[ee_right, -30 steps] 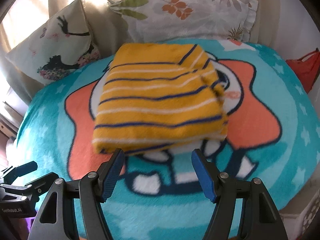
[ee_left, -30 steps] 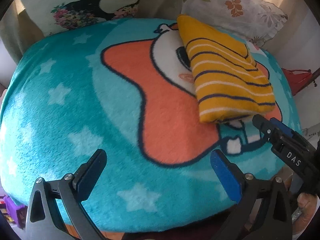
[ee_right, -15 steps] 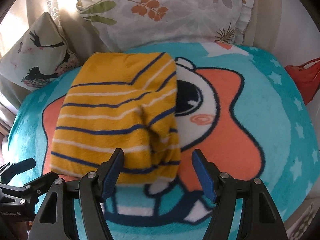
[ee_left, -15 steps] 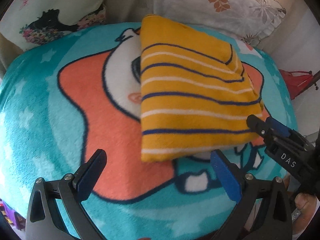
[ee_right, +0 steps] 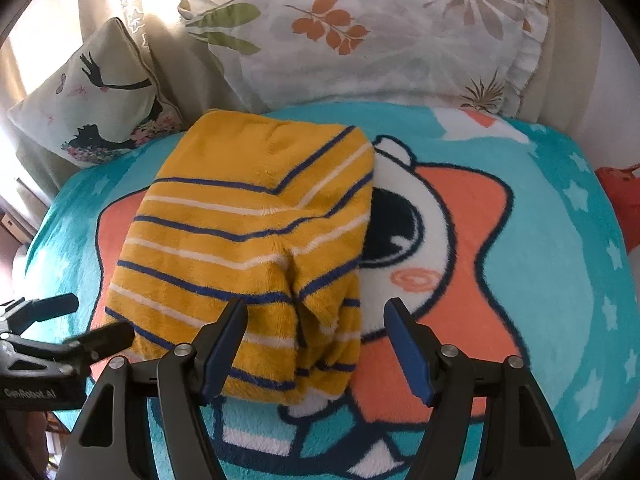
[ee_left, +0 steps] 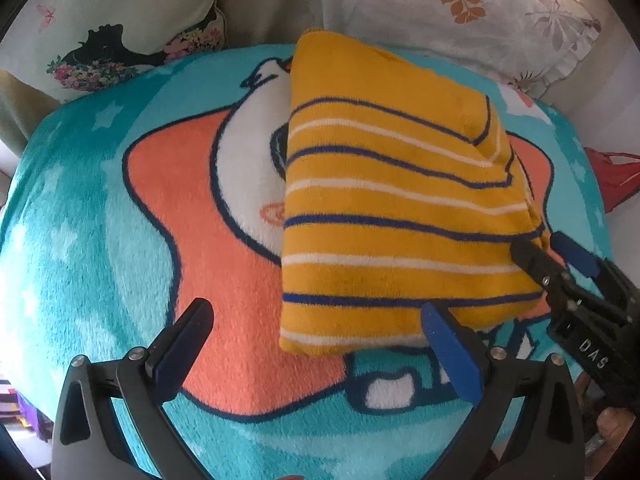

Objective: Fold small clothes

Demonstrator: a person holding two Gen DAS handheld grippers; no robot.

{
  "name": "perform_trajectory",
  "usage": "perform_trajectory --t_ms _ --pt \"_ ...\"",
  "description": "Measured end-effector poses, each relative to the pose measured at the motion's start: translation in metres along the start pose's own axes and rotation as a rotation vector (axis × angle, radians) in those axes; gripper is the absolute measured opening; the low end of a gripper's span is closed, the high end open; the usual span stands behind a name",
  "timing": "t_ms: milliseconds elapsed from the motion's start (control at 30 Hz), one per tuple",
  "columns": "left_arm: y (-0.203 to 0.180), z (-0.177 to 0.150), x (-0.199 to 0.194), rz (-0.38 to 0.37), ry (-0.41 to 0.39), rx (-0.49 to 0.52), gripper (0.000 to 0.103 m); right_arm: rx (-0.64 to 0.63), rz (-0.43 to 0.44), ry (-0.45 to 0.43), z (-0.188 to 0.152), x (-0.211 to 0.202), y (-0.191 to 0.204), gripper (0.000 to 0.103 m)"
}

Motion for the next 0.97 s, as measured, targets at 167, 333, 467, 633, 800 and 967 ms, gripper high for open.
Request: perform_trajectory --t_ms 167,333,467,633,800,967 --pt "-0.010 -0.003 0.001 0.000 0.003 0.001 0.103 0.003 0.012 -0.005 0.003 0.001 -0.006 0.076" --pt "-0.019 -0.002 -0.001 0.005 -0.006 0.013 0.103 0.007 0.028 0.008 0.001 0.005 -0.010 0.076" --pt "-0.025 -0.002 -0.001 0.005 -0.003 0.017 0.103 0.007 0.038 0.002 0.000 0.004 -0.011 0.077" --pt "-0.028 0.000 -0.001 -0.016 -0.002 0.006 0.103 0.000 0.042 -0.025 0.004 -0.001 -0.012 0.077" --pt "-0.031 0.000 0.000 -0.026 -0.001 0.003 0.103 0.006 0.044 -0.042 0.007 -0.004 -0.018 0.077" --pt "-0.031 -0.001 0.000 -0.029 -0.006 -0.001 0.103 -0.006 0.057 -0.038 0.008 -0.002 -0.015 0.078"
Point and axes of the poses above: each gripper's, at about its wrist camera, not at the fingertips, and x roughly the way its jaws point, y to its left, z to its top, the point moved 8 cm from there along x, roughly the way its jaws point, and after that the axes turned 2 degrees about y, right-handed, at the moved point
